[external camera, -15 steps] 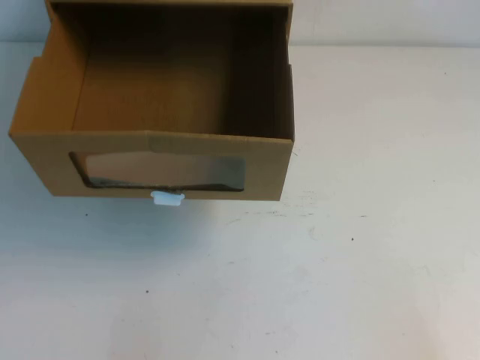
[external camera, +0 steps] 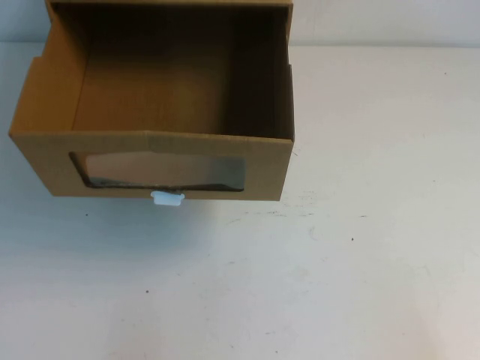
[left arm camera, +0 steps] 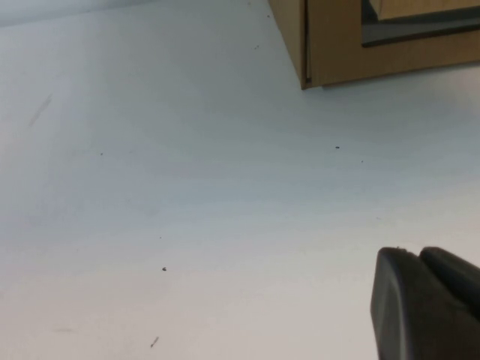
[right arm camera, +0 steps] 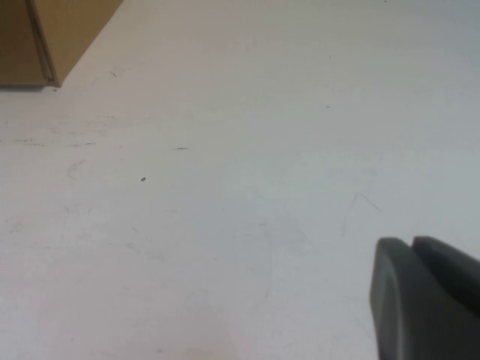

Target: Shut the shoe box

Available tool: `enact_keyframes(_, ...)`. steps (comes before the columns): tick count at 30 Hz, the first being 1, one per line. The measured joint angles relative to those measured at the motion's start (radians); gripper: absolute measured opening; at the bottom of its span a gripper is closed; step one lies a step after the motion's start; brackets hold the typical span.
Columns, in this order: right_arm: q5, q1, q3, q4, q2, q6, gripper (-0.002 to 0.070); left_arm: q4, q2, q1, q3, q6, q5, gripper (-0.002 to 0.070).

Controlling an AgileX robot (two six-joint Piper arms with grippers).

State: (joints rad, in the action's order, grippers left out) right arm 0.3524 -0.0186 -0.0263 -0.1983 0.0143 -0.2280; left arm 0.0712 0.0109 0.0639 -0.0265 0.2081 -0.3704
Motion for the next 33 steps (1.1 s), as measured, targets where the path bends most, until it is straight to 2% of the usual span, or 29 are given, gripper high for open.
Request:
enact_keyframes(22,0.000,0.000,0.000,0.000,0.000,0.000,-0.0011,0.000,0.000,0.000,0.000,0.000,0.008,-0.0002)
enact_keyframes(25,0.000,0.000,0.000,0.000,0.000,0.000,-0.0011,0.075,0.000,0.000,0.000,-0.032,0.059,-0.0002)
enact_keyframes(29,0.000,0.000,0.000,0.000,0.000,0.000,-0.0012,0.302,0.000,0.000,0.000,-0.143,0.196,-0.0002)
enact_keyframes(33,0.000,0.000,0.000,0.000,0.000,0.000,-0.0012,0.450,0.000,0.000,0.000,-0.180,0.325,-0.0002)
